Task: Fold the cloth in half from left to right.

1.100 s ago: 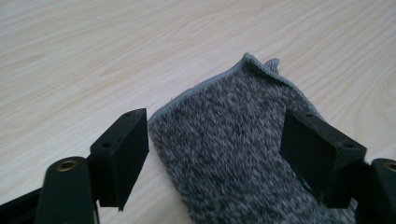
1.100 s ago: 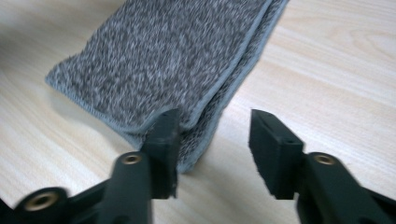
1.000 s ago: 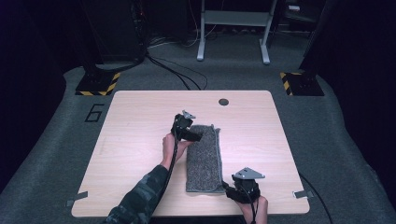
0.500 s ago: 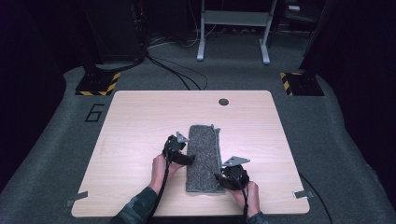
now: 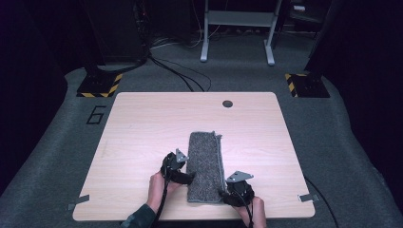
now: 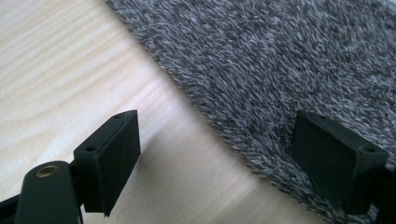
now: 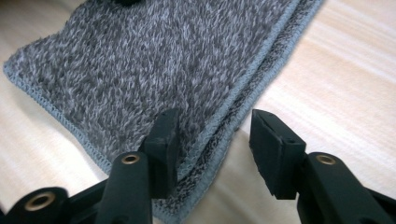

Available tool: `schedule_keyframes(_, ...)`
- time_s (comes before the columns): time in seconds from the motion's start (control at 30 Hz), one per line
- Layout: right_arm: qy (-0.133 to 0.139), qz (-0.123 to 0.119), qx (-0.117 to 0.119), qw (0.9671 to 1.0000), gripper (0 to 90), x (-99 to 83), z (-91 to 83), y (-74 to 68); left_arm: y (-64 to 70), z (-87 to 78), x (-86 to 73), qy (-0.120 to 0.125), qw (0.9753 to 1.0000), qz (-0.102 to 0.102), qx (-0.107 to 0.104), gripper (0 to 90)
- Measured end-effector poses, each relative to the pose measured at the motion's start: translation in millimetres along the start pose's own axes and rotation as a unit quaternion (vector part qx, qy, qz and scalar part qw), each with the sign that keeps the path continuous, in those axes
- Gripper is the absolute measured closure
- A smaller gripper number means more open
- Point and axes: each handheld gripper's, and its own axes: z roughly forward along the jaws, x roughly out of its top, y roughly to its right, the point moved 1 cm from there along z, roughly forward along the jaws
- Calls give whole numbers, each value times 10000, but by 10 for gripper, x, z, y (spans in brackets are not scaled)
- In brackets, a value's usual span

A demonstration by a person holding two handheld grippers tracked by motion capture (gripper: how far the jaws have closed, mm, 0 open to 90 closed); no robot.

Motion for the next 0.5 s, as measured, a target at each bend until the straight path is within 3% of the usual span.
schedule_keyframes(0.17,110,153,116,9998,407,63,-21,63,-108,-65,40,146,9996,-201,-142,148)
schedule_keyframes(0.37,312,383,211,9986,313,341,42,328,-364,-73,234,248,9986,-448,-100,147)
schedule_keyframes(0.5,378,437,88,9983,296,602,145,544,-500,-43,352,341,9976,-593,-71,147)
